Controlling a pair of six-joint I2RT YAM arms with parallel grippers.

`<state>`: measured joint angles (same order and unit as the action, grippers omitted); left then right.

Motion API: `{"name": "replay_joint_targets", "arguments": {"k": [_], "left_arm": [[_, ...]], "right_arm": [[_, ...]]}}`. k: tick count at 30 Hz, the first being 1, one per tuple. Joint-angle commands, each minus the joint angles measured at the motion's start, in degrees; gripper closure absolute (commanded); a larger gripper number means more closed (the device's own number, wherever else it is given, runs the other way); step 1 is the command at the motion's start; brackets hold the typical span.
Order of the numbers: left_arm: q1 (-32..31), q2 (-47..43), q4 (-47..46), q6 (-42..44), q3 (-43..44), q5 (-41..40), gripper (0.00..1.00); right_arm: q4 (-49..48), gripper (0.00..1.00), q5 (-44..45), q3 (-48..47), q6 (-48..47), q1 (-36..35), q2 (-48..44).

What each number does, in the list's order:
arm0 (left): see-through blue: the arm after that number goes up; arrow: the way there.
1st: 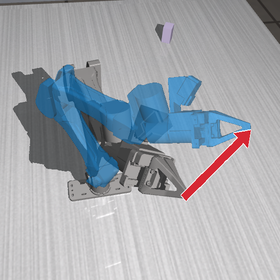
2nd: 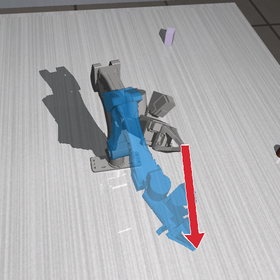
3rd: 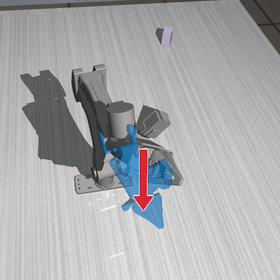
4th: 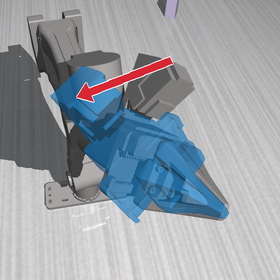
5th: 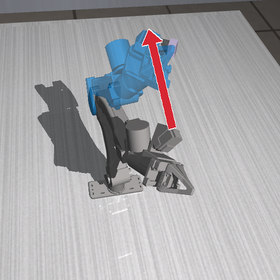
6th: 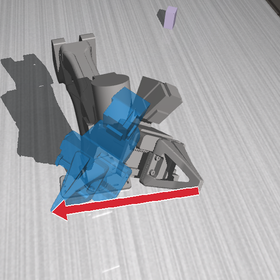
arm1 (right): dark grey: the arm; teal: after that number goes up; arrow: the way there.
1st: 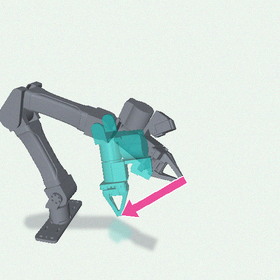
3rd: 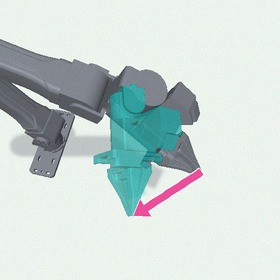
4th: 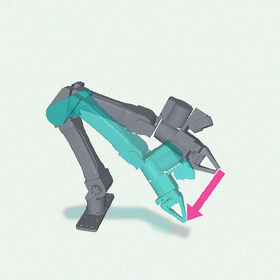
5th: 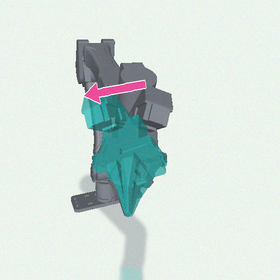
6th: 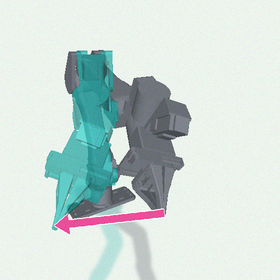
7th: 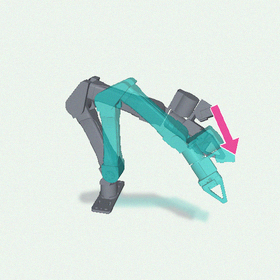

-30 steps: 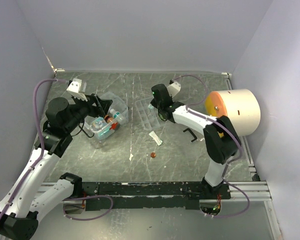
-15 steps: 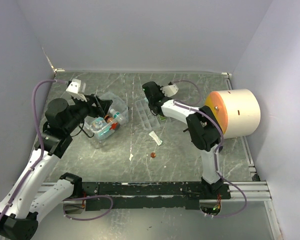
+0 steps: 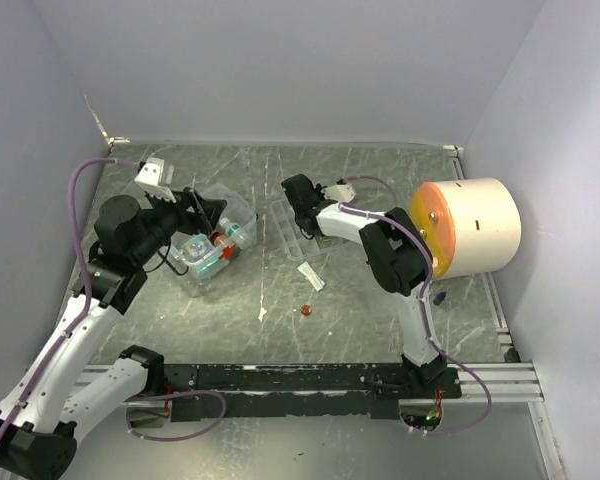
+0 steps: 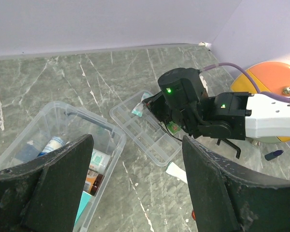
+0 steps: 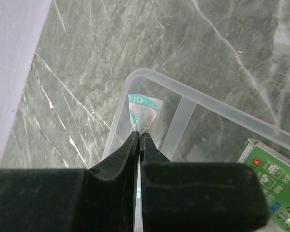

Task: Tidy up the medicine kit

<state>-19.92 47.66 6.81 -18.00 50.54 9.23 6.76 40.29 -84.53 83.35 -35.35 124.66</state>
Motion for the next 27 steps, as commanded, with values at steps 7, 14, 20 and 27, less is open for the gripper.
{"name": "replay_joint_targets", "arguments": {"k": [7, 14, 20, 27], "left_arm": [[0.50, 0.50, -1.90, 0.07, -0.30, 0.09, 0.15], [0.50, 0.42, -1.86, 0.24, -0.33, -0.11, 0.14], [0.59, 0.15, -1.68, 0.33, -0.26, -0.42, 0.14], [0.76, -0.42, -1.32, 0.64, 0.07, -0.49, 0.15]], "right_arm": [[-3.53, 0.91, -1.59, 0.36, 4.33, 1.02, 1.01], [-6.98, 0.76, -5.12, 1.75, 3.87, 1.99, 0.26], [-8.19, 0.66, -7.02, 2.83, -1.45, 2.22, -2.99], [-13.25, 0.63, -9.72, 8.56, -17.39, 2.43, -13.86]]}}
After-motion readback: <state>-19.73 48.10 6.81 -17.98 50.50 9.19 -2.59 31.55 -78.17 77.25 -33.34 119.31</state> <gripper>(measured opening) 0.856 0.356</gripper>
